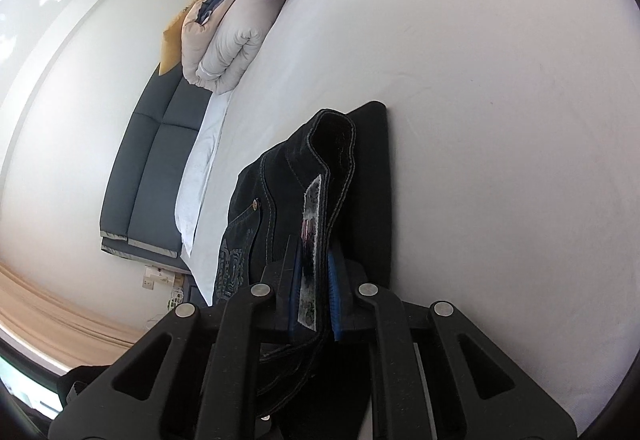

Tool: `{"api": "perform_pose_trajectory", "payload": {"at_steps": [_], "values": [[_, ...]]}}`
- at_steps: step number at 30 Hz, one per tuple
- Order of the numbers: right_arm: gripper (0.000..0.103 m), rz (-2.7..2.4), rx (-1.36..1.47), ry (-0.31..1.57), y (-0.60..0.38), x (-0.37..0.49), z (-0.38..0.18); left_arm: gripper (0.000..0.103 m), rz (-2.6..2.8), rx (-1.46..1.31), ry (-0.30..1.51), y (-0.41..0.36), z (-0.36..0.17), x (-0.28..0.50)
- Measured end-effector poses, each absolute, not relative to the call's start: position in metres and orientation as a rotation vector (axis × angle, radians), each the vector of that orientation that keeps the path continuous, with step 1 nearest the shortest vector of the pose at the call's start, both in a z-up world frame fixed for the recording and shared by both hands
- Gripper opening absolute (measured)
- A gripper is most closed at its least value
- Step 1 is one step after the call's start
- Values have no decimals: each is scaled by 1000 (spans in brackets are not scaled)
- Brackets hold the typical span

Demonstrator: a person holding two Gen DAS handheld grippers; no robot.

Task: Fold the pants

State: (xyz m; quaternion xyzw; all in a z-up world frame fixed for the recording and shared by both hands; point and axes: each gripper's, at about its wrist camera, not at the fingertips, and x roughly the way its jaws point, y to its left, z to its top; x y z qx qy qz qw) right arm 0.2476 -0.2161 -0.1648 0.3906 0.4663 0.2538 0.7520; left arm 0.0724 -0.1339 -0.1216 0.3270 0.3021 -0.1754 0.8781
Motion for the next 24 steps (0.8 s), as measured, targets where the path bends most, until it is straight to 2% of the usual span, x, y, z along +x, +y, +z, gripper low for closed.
{"api": "perform_pose_trajectory", "payload": {"at_steps": [11, 16, 17, 19, 20, 21, 24], "values": [[11, 536, 866, 1003, -219, 237, -177, 13, -373, 680, 620, -120, -125, 82], [14, 547, 880, 982, -222, 236, -184, 18, -360, 638, 610, -113, -122, 84], [17, 543, 881, 988, -223, 235, -183, 25, -369, 623, 612, -110, -119, 84], [21, 532, 886, 992, -226, 232, -180, 45, -397, 559, 615, -100, -109, 78], [21, 518, 880, 995, -228, 230, -178, 65, -402, 519, 609, -92, -103, 75], [21, 502, 874, 998, -230, 228, -176, 80, -402, 483, 600, -84, -96, 72], [21, 451, 865, 995, -240, 218, -167, 82, -443, 365, 600, -57, -78, 64]]}}
